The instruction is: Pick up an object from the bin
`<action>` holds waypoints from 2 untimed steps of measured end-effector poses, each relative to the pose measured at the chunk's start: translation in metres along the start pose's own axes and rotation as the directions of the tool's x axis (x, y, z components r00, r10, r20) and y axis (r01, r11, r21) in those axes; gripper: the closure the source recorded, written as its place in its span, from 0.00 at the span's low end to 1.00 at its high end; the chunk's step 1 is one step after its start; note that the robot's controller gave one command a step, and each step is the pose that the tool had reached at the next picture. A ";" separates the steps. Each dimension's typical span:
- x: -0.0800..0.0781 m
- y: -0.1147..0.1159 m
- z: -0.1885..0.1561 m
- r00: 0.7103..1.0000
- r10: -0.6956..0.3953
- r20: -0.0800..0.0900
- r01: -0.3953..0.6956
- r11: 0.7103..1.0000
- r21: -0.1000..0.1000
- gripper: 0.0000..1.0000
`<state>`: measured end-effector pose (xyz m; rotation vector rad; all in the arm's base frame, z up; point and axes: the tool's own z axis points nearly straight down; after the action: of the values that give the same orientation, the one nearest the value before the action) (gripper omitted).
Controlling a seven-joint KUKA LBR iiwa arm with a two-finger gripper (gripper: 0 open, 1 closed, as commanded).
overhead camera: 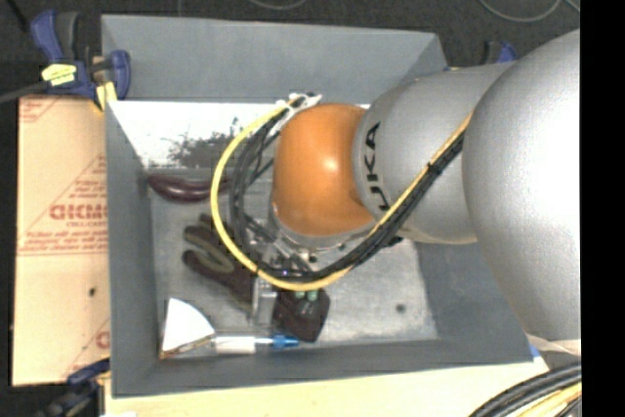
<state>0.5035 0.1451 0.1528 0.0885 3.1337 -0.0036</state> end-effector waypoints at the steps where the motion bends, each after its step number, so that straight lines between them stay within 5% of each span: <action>1: -0.005 0.020 0.004 0.997 -0.078 0.004 0.078 0.997 -0.008 0.00; 2: -0.007 0.007 0.006 0.996 -0.084 0.002 0.084 0.996 -0.005 0.00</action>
Offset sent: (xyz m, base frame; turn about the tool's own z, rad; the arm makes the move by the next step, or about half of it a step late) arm 0.0092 0.0722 0.0059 0.0604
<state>0.5106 0.1513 0.1467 -0.0438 3.1331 0.0040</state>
